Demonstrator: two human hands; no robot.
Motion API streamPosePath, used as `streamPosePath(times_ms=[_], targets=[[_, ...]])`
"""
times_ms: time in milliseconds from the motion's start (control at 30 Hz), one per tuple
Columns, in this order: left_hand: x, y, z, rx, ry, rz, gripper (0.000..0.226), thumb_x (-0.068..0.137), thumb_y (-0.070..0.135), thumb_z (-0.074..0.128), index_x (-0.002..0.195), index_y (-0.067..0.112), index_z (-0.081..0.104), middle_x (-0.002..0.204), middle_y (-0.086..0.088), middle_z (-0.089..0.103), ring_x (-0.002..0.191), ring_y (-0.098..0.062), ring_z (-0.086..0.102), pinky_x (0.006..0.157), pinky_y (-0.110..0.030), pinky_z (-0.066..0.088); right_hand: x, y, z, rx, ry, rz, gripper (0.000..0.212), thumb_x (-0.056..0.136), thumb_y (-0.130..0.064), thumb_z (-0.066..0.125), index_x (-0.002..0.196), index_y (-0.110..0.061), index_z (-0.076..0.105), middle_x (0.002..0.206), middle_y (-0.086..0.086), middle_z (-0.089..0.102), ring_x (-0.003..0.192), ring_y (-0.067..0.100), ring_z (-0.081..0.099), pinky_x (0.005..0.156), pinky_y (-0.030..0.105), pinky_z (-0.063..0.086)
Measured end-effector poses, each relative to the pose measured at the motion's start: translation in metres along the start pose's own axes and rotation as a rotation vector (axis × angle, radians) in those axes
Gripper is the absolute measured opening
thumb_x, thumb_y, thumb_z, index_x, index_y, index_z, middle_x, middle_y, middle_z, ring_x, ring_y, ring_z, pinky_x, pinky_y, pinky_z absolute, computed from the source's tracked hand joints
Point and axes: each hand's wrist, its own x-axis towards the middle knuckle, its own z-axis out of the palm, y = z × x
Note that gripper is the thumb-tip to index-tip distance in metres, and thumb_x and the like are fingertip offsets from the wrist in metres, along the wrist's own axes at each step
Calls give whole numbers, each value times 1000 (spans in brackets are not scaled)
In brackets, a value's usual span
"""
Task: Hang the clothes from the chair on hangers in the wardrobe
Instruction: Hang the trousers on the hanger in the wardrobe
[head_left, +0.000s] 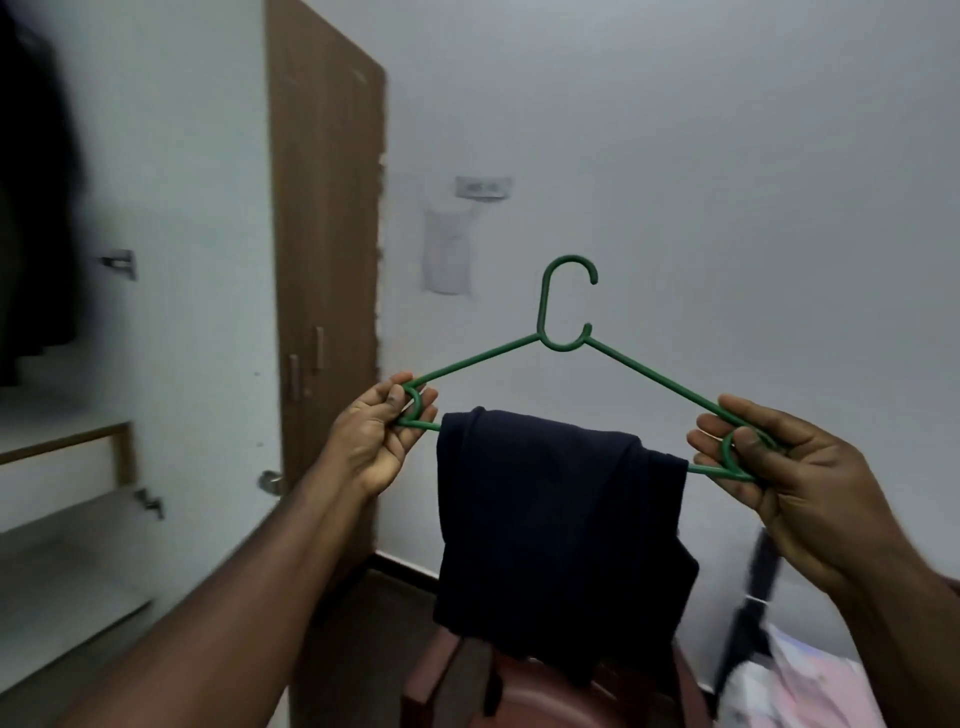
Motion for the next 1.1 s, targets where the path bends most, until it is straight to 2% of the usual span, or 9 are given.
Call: streamPosePath(times_ms=[267,400,567,700,833,967,1033,1100], targets=[[-9,115,-83,55,159,183,23,105,4,43,111,4,64,103,-16,74,95,-26,75,76,-36,63,38,39,130,132,-217,39,37,82,-8,55,117,-5,65,109,16,74,100,32,72,77,34,61],[-7,173,-129,54,224,284,22,105,4,42,107,5,63,95,-16,75,89,-24,76,68,-33,63,53,67,204,191,-301,50,28,91,-1,51,115,-4,65,106,18,74,98,33,72,78,37,61],[-9,242,-175,82,293,379,22,105,5,41,104,8,63,85,-11,77,82,-20,76,65,-30,62,66,91,295,207,-422,65,30,98,4,46,119,-5,65,110,18,73,102,34,71,81,40,61],[-13,293,-208,103,357,440,21,105,6,42,107,9,63,95,-13,75,85,-19,76,67,-28,62,71,101,367,245,-508,58,35,84,-7,55,117,-6,65,107,16,74,99,31,73,80,39,61],[-15,335,-238,135,420,484,22,105,7,43,113,12,63,108,-13,70,97,-20,72,72,-28,63,81,112,428,285,-581,67,42,77,-12,60,118,-6,65,106,15,74,99,30,73,79,37,61],[-8,370,-265,162,460,543,23,105,8,42,113,13,63,109,-12,70,101,-19,71,73,-28,62,97,128,481,319,-639,76,37,82,-9,57,117,-6,65,107,16,74,99,30,73,79,36,62],[-3,386,-278,183,473,571,24,105,8,42,112,14,63,111,-11,70,102,-18,71,77,-29,61,106,138,504,324,-667,80,29,91,-3,55,117,-6,66,106,16,74,99,30,73,78,36,62],[4,399,-291,186,484,607,24,104,9,43,112,15,64,111,-11,71,99,-18,73,76,-29,62,118,146,527,317,-702,84,27,97,1,50,118,-6,66,107,16,74,100,30,73,79,36,62]])
